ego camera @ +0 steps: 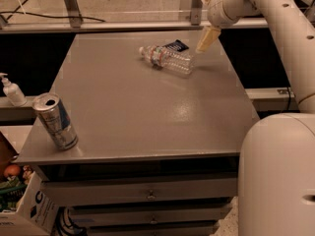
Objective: Move rxbar blueberry near redbull can
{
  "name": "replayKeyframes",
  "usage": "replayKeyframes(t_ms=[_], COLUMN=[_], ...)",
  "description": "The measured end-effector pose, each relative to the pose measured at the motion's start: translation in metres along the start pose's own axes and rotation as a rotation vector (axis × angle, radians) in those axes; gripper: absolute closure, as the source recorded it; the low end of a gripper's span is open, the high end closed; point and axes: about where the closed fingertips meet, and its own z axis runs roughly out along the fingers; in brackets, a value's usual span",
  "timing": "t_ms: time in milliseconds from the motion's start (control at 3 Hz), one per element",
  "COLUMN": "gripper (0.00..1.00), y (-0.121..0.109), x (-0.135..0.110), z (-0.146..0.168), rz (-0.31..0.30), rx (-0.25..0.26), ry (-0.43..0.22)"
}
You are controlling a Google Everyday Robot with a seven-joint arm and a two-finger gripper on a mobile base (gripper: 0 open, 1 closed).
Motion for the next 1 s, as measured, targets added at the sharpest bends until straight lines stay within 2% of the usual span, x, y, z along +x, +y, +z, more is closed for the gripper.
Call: replayKeyframes(t_ms=[333,667,1000], gripper=[0.00,0.00,0.00], y=[-0.001,0.008,0.018], x=[-0.012,-0.022,-0.026], z=[0.014,0.030,0.039], rz=[0.019,0.084,0.183], rx=[0.008,-0.022,-0.059], ry=[-0.011,0.012,0.055])
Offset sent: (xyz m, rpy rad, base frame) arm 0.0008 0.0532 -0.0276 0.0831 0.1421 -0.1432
